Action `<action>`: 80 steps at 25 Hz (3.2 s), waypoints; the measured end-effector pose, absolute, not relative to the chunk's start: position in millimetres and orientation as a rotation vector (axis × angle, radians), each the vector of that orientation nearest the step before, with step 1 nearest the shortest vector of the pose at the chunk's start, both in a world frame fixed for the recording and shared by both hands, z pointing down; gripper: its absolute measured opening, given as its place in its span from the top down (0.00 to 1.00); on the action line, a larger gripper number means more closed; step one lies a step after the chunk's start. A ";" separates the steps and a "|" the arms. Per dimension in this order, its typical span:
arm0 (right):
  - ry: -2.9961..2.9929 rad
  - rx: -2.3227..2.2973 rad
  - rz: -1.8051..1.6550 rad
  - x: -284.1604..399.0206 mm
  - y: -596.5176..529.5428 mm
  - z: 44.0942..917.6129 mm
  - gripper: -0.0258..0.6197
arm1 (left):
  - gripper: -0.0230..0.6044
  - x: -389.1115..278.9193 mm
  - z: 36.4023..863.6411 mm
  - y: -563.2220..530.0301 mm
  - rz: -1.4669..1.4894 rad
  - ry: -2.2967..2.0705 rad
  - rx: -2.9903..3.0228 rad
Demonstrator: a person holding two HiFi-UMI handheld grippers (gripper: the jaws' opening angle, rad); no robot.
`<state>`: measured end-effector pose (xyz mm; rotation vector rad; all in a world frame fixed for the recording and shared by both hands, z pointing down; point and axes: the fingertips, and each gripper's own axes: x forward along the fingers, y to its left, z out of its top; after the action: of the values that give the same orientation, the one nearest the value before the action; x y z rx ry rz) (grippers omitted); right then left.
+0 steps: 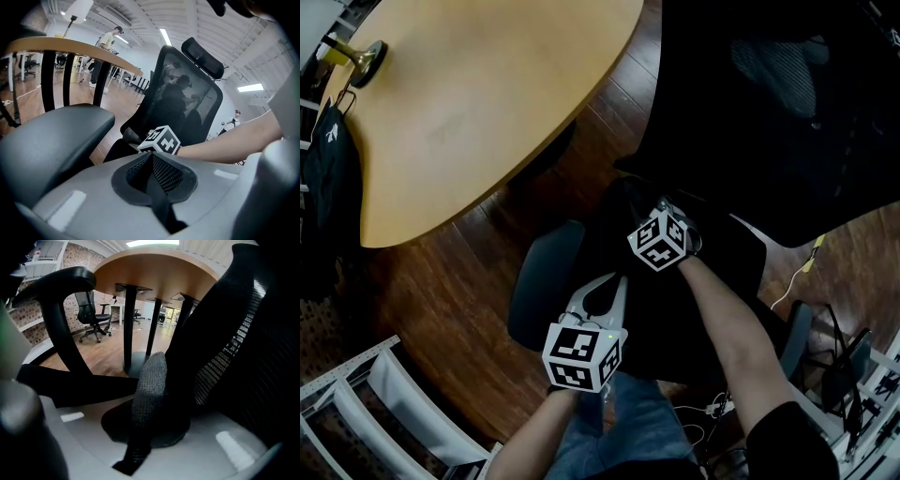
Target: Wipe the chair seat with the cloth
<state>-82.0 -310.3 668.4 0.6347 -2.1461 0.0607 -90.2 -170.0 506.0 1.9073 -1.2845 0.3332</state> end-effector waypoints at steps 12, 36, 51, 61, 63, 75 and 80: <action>-2.195 0.613 0.097 -81.7 -246.4 663.9 0.94 | 0.96 -87.3 504.6 -134.6 0.409 -1.232 1.966; -2.306 0.499 0.169 -140.8 8.1 635.5 0.94 | 0.96 -156.2 501.7 10.0 0.475 -1.289 1.997; -2.353 0.362 0.181 -168.1 99.6 634.3 0.94 | 0.96 -165.2 507.3 34.7 0.442 -1.339 1.963; -2.369 0.512 0.140 -127.3 22.9 601.7 0.94 | 0.96 -131.7 489.7 -2.0 0.407 -1.317 2.014; -2.351 0.569 0.120 -108.6 -9.7 596.7 0.94 | 0.96 -117.6 484.1 -12.7 0.396 -1.282 2.050; -2.252 0.697 0.016 -34.3 -178.4 590.1 0.94 | 0.96 -66.0 495.2 -66.5 0.429 -1.172 2.067; -2.172 0.713 0.022 -17.3 -224.6 619.8 0.94 | 0.96 -55.0 502.7 -95.9 0.415 -1.158 2.050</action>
<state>-17.3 -224.6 619.8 0.7131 -2.1724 0.0217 -55.0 -95.9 502.7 2.0502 -1.1577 0.4149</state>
